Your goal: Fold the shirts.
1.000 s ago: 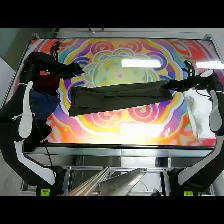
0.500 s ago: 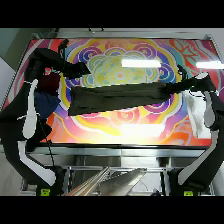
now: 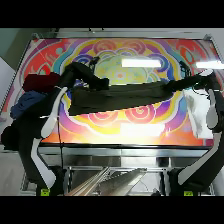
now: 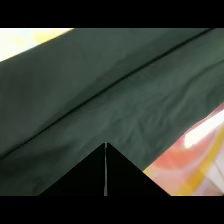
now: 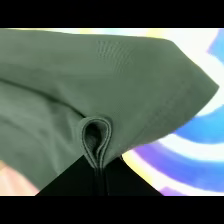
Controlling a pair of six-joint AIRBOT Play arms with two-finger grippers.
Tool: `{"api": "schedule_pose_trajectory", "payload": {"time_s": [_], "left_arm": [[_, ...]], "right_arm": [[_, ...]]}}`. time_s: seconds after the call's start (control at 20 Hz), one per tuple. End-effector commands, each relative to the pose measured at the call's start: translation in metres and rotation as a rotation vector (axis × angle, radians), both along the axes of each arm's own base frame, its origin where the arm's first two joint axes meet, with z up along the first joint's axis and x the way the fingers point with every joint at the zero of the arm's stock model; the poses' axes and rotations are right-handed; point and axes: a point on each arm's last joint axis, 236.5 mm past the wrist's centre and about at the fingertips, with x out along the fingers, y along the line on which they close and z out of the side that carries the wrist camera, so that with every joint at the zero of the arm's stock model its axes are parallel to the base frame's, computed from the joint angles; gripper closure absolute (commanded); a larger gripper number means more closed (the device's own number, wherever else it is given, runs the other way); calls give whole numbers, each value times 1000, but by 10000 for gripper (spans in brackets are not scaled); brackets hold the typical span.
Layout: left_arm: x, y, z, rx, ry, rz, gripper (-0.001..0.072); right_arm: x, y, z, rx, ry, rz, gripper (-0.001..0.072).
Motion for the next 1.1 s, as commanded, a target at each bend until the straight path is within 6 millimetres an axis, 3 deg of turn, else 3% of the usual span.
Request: {"api": "schedule_pose_trajectory", "payload": {"time_s": [0.0, 0.2, 0.35, 0.45, 0.55, 0.65, 0.8, 0.9, 1.05], "left_arm": [[-16, -69, -28, -64, 41, -55, 684], [-16, -113, -49, -86, 59, -58, 684], [-22, -129, -53, -142, 91, -46, 684], [-23, -139, -32, -199, 91, -42, 684], [-19, -136, 19, -265, 32, -78, 684], [-14, -109, 87, -293, -65, -125, 684], [-13, -24, 220, -322, -253, -116, 685], [-15, 39, 290, -326, -387, -17, 684], [-32, 122, 352, -293, -546, 122, 684]], "right_arm": [[-18, 17, 71, 45, -65, 67, 686], [-43, 50, 168, 182, -189, 137, 686], [-51, 60, 193, 181, -223, 142, 685], [-56, 71, 198, 187, -215, 161, 685], [-58, 85, 197, 192, -203, 184, 685], [-63, 105, 197, 203, -182, 210, 685], [-73, 152, 203, 237, -164, 269, 685], [-71, 205, 218, 298, -222, 295, 685], [-44, 299, 226, 325, -380, 213, 684]]}}
